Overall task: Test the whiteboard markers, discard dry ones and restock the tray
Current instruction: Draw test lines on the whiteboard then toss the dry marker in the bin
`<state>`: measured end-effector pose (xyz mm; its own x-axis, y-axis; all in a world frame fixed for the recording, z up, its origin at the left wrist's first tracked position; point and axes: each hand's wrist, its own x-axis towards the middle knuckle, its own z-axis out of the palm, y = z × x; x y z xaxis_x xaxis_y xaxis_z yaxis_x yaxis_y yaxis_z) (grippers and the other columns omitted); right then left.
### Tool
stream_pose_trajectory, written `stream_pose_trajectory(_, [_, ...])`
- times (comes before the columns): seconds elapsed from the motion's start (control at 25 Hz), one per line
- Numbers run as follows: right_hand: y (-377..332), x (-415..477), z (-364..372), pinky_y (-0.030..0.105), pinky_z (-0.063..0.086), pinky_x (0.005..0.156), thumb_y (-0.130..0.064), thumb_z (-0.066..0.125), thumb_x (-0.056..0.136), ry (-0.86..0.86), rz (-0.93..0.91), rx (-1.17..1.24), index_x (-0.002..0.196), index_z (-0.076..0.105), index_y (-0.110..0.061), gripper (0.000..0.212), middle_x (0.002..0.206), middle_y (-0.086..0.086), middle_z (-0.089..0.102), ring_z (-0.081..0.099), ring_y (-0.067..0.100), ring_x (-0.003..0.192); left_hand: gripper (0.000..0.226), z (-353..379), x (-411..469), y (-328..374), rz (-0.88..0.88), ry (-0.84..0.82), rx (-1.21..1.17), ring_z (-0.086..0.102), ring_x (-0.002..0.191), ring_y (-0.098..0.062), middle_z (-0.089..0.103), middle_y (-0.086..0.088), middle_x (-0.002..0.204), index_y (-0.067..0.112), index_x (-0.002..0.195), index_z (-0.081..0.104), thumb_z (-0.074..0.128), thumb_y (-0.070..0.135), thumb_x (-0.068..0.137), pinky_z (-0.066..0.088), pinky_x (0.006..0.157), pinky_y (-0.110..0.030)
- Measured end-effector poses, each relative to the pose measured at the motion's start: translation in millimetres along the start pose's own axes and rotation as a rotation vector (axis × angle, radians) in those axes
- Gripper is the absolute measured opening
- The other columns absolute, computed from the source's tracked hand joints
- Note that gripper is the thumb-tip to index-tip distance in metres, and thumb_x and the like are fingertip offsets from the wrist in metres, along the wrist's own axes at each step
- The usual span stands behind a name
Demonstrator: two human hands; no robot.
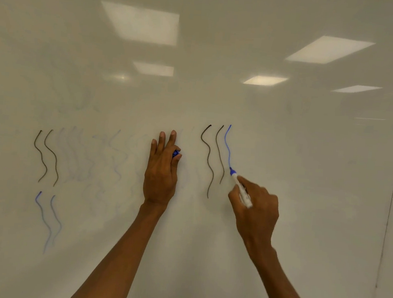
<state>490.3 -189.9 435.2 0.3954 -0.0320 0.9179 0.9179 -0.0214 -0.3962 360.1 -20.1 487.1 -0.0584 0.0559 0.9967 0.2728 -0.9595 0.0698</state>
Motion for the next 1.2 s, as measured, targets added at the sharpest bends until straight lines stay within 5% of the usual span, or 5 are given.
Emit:
stream_pose_trajectory(0.2, [-0.5,-52.5,-10.8,0.034,0.047,0.062,-0.038,0.056,0.085,-0.06,0.097,0.003,0.101,0.076,-0.022,0.03,0.065,-0.013,0.061,0.051,0.008,0.056,0.047,-0.7,-1.6,-0.9,0.009,-0.003,0.01,0.009,0.151,-0.003,0.029,0.004,0.156,0.003,0.146,0.042,0.038,0.028,0.106,0.024,0.122,-0.036])
stream_pose_trajectory(0.4, [-15.0,-1.7,-8.9,0.02,0.042,0.073,-0.033,0.06,0.086,0.01,0.168,0.187,0.107,0.072,-0.027,0.025,0.079,-0.016,0.065,0.056,0.007,0.07,0.048,-1.5,-3.6,0.6,-0.019,-0.017,-0.006,0.007,0.151,-0.002,0.028,0.002,0.156,0.004,0.146,0.043,0.036,0.031,0.107,0.021,0.123,-0.033])
stream_pose_trajectory(0.76, [-19.6,80.2,11.5,0.043,0.052,0.074,-0.024,0.061,0.091,0.058,0.016,0.188,0.115,0.071,-0.021,0.026,0.093,-0.005,0.073,0.062,0.014,0.078,0.047,-0.2,-1.2,-3.3,0.003,-0.033,-0.026,0.012,0.152,-0.006,0.033,0.0,0.156,0.004,0.146,0.043,0.036,0.029,0.107,0.025,0.123,-0.041])
stream_pose_trajectory(0.92, [-1.1,44.9,5.4,0.036,0.046,0.072,-0.024,0.065,0.088,0.008,-0.039,0.047,0.114,0.072,-0.021,0.027,0.087,-0.006,0.071,0.057,0.012,0.073,0.049,-1.2,-2.6,-4.2,-0.001,-0.043,-0.026,0.011,0.152,-0.007,0.032,-0.002,0.156,0.004,0.147,0.043,0.035,0.031,0.107,0.022,0.123,-0.039])
stream_pose_trajectory(1.2, [13.7,-53.7,-11.4,0.039,0.052,0.062,-0.033,0.06,0.086,-0.076,0.221,0.104,0.107,0.074,-0.026,0.027,0.075,-0.014,0.066,0.056,0.009,0.066,0.032,1.2,1.1,-7.5,0.085,-0.045,-0.065,0.029,0.149,-0.03,0.044,-0.012,0.152,0.005,0.13,0.055,0.045,0.021,0.105,0.022,0.123,-0.045])
